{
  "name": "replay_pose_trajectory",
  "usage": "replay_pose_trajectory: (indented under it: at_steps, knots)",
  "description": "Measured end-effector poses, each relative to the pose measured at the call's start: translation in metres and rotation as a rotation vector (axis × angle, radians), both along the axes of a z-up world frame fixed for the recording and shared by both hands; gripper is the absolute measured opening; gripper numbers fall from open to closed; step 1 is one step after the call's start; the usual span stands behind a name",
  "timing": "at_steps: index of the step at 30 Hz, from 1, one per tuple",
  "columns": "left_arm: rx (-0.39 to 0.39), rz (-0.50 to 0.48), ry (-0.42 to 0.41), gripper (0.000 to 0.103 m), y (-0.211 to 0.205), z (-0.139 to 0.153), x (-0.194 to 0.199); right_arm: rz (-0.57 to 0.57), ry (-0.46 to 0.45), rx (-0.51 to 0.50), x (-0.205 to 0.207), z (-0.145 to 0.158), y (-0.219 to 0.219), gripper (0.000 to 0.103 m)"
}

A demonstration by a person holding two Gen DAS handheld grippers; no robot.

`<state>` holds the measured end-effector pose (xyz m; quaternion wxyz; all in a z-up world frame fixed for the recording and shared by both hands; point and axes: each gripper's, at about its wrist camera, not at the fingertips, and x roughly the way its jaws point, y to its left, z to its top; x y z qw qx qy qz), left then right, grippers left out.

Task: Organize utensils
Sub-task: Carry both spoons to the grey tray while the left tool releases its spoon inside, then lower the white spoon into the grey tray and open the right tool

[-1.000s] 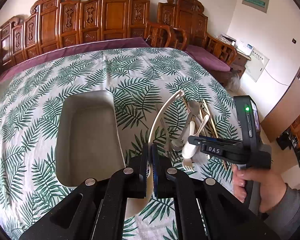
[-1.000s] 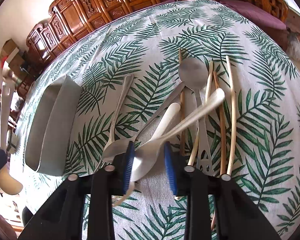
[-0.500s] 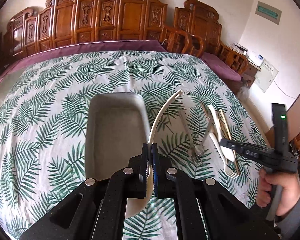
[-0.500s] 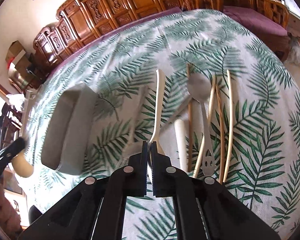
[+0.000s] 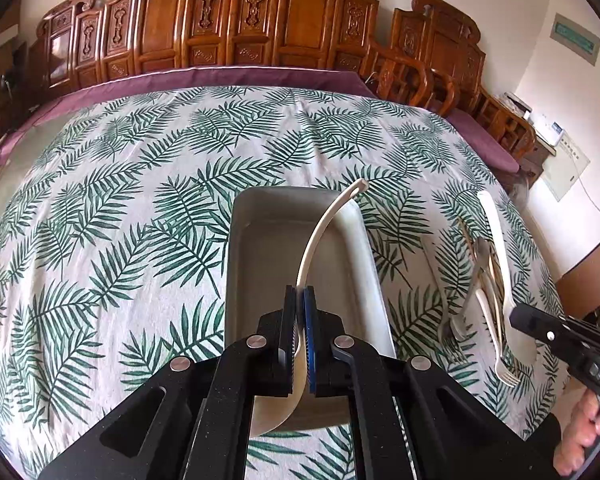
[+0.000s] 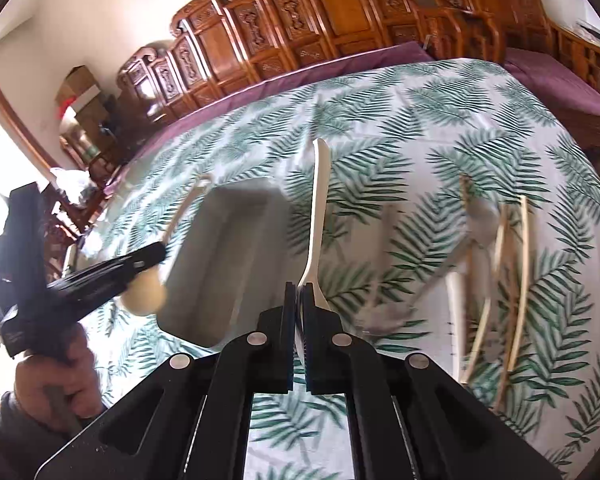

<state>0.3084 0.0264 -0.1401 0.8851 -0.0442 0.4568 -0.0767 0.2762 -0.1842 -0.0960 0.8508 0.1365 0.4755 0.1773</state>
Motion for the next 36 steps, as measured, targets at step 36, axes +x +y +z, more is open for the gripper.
replay_pose_trajectory:
  at_steps: [36]
  knots:
    - [0.073, 0.044, -0.092, 0.015, 0.081, 0.025, -0.035, 0.131, 0.085, -0.020, 0.050, -0.045, 0.142, 0.005]
